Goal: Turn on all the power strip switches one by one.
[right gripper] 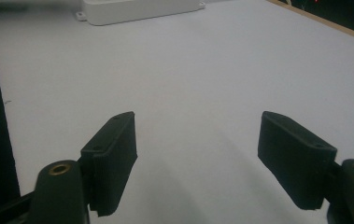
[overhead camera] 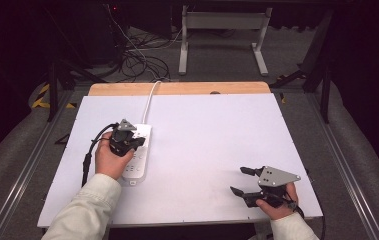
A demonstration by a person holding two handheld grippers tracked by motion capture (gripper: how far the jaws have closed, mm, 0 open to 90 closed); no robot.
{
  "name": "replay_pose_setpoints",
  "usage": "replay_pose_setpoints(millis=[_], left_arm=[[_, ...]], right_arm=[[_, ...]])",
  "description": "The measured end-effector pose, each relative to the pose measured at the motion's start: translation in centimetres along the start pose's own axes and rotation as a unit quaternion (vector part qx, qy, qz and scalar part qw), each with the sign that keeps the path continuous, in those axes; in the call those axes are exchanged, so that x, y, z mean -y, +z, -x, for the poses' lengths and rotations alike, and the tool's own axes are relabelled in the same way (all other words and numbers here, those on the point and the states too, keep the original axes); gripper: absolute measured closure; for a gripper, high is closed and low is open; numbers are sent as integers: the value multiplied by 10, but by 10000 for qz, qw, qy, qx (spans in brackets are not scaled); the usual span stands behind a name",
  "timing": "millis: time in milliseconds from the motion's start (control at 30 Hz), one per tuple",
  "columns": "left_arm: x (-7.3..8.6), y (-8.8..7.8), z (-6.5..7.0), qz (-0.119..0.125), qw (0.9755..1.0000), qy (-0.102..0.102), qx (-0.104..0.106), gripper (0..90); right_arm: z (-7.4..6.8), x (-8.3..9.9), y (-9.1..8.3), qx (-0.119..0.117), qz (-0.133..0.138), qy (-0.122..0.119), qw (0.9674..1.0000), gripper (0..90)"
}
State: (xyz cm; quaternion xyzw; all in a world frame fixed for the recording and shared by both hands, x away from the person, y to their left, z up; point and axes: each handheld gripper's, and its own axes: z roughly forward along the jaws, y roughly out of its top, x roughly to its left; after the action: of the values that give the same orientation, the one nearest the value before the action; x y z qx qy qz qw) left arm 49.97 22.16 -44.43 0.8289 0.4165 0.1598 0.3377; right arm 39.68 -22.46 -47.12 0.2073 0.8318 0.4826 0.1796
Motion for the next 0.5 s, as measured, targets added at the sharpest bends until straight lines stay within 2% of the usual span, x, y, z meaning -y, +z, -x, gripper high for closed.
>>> replay_pose_setpoints(millis=[300,500], left_arm=[[1,9,0,-169,9998,38,-91,900],[2,9,2,-165,9996,136,-174,900]], right_arm=[[0,0,0,-1,-2,1,10000,288],[0,0,0,-3,7,-13,10000,288]])
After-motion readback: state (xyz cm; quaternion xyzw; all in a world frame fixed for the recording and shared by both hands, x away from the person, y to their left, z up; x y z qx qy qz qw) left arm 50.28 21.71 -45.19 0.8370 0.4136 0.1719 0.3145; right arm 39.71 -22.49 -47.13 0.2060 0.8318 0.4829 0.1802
